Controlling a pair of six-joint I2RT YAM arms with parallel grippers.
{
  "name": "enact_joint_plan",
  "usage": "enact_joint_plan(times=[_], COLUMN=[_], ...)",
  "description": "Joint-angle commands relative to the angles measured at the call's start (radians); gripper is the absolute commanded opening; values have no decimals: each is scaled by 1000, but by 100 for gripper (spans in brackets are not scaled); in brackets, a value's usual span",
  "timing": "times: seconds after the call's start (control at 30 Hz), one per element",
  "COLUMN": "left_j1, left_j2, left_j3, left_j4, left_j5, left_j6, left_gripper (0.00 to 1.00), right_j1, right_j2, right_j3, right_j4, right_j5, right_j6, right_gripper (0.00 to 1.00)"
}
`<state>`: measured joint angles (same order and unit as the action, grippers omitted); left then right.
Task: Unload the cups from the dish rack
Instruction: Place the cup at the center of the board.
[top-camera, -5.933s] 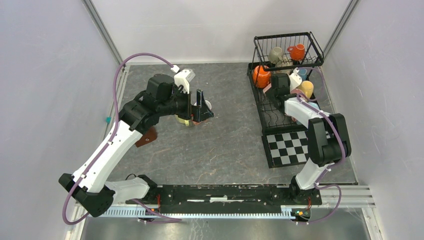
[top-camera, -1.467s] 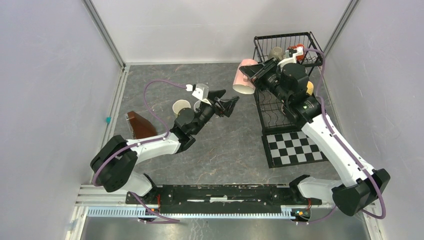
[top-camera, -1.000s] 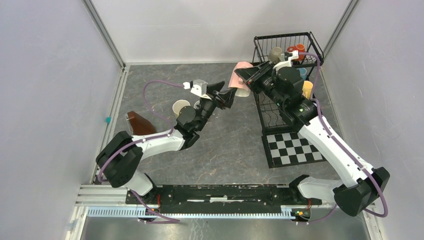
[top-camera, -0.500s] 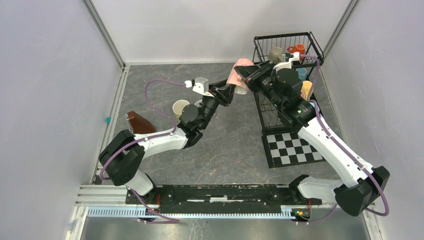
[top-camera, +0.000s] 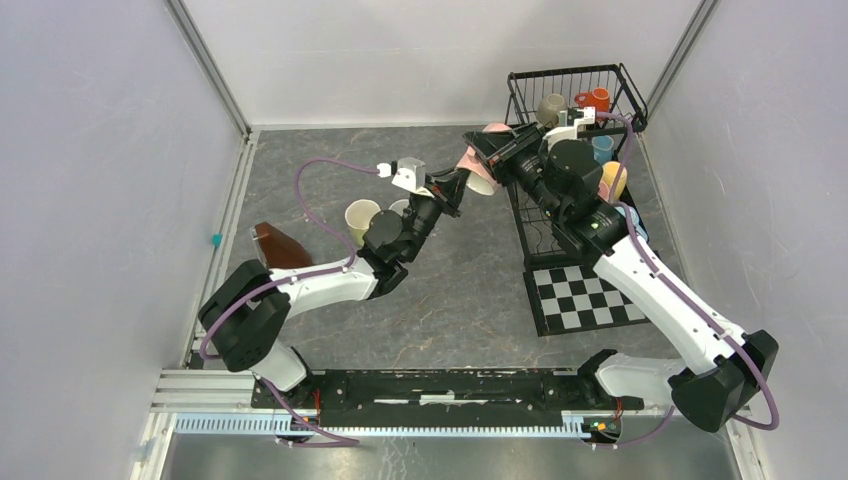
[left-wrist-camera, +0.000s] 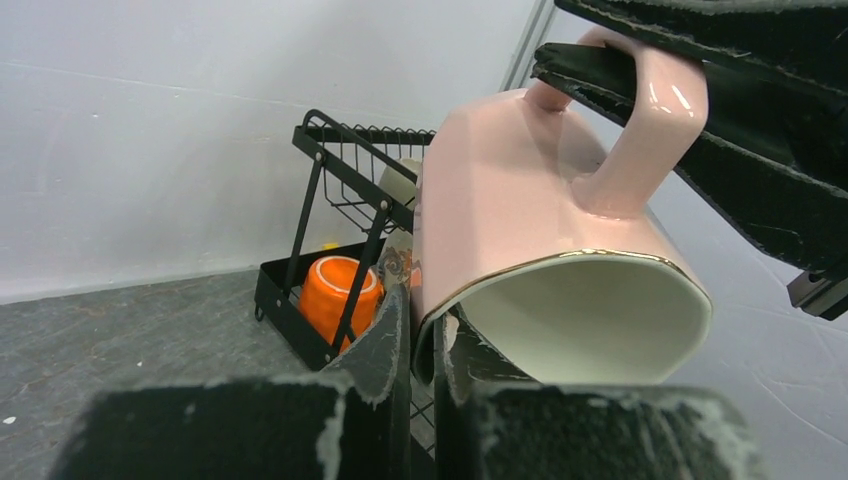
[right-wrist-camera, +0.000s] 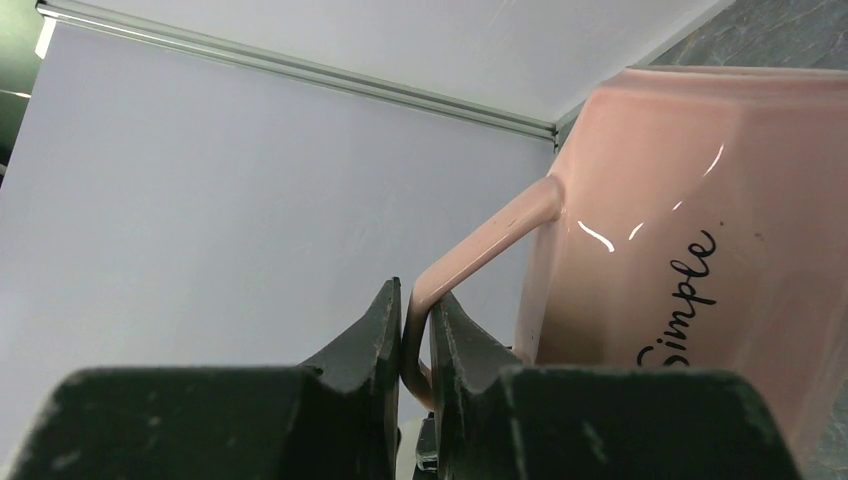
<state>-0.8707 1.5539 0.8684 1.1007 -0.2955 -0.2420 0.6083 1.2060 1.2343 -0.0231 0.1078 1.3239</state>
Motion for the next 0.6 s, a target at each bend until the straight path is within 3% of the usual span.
enact_joint_plan(times=[0.0, 0.37, 0.57], left_j1=[18, 18, 18], left_j2=[-56, -102, -118], left_j3=[40, 33, 50], left_j4=[20, 3, -25], left_j5=[-108, -147, -143], left_j6=[-24, -94, -112], left_gripper=[2, 2, 2], right_j1=[5, 6, 7], right_j2=[-34, -58, -71], right_j3=[-17, -58, -61], right_j4=[80, 84, 82], right_j5=[-13, 17, 19], right_j6=[-22, -74, -106], right_gripper=[4, 50, 58])
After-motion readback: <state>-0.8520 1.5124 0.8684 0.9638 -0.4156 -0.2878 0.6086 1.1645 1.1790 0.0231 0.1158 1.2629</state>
